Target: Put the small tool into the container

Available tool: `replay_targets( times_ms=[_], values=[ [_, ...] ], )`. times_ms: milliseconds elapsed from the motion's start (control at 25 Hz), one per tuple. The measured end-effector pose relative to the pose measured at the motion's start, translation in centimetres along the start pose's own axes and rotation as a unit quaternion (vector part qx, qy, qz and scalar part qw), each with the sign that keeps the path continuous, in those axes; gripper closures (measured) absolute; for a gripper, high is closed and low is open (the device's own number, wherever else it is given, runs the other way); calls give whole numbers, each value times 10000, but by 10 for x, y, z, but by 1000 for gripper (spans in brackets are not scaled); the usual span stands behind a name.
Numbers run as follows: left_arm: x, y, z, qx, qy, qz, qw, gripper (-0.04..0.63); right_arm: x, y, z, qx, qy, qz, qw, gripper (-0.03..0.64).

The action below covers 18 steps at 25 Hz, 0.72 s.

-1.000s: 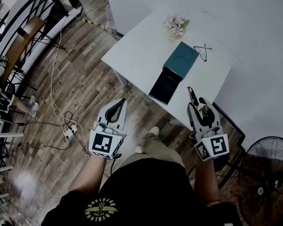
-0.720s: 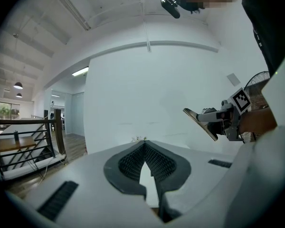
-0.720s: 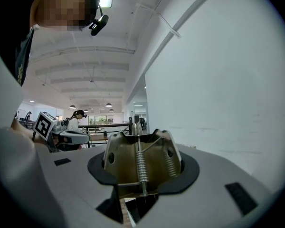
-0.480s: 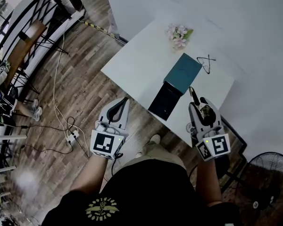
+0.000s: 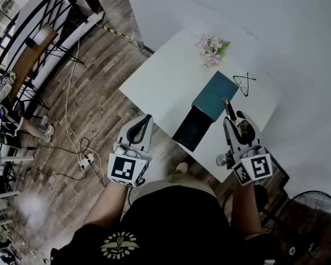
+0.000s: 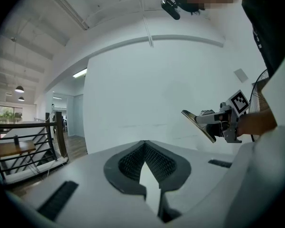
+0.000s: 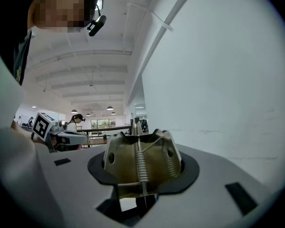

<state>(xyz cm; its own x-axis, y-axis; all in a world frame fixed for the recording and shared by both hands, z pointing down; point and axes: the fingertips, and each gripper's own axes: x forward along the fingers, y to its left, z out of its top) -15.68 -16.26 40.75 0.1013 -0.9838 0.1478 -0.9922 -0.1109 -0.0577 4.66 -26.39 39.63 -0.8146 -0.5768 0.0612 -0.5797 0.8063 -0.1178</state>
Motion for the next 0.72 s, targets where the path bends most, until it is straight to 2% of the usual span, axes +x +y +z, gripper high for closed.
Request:
replay_targets(
  times_ms=[200, 320, 520, 720],
  values=[
    [2, 9, -6, -37, 81, 101, 9999, 589, 14, -1, 0, 35, 2, 99, 9999, 440],
    [2, 15, -5, -34, 76, 32, 10000, 589, 15, 4, 1, 44, -27, 41, 10000, 440],
    [20, 16, -1, 4, -2, -329, 9995, 589, 10, 4, 3, 68, -59, -274, 9996, 440],
    [49, 16, 8, 50, -113, -956, 9953, 589, 2, 0, 6, 139, -127, -855, 9962, 440]
  ],
)
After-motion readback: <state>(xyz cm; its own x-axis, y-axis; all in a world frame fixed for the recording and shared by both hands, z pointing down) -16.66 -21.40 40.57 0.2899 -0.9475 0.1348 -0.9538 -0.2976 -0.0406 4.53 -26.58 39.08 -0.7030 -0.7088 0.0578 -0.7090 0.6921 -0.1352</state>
